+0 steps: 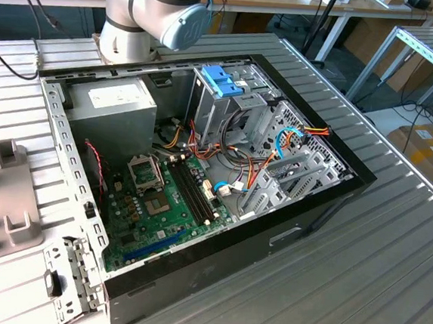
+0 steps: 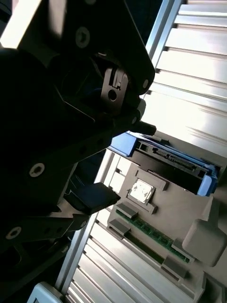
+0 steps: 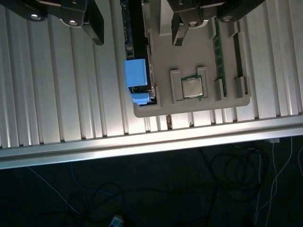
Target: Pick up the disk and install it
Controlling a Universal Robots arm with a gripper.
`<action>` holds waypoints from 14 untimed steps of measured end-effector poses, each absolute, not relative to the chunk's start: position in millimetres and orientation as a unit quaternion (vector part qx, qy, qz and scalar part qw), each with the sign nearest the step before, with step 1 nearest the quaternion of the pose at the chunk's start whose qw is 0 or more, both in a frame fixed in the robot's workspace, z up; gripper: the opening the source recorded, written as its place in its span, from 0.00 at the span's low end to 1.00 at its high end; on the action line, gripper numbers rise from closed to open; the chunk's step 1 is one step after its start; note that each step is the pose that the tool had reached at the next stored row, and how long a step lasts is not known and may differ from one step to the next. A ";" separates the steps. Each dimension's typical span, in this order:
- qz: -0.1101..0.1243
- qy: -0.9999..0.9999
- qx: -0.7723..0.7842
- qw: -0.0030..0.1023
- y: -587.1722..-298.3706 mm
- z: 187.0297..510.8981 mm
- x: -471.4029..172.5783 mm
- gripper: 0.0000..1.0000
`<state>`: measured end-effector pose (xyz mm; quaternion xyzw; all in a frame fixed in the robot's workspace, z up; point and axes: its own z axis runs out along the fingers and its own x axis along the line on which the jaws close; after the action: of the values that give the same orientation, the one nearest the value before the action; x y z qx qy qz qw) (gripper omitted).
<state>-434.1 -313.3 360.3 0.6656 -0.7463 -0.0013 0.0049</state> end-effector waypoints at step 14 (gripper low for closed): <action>-0.002 -0.723 0.691 0.004 -313.4 343.8 -441.5 0.68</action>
<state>-441.5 -313.4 343.8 0.6909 -0.7230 -0.0018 0.0043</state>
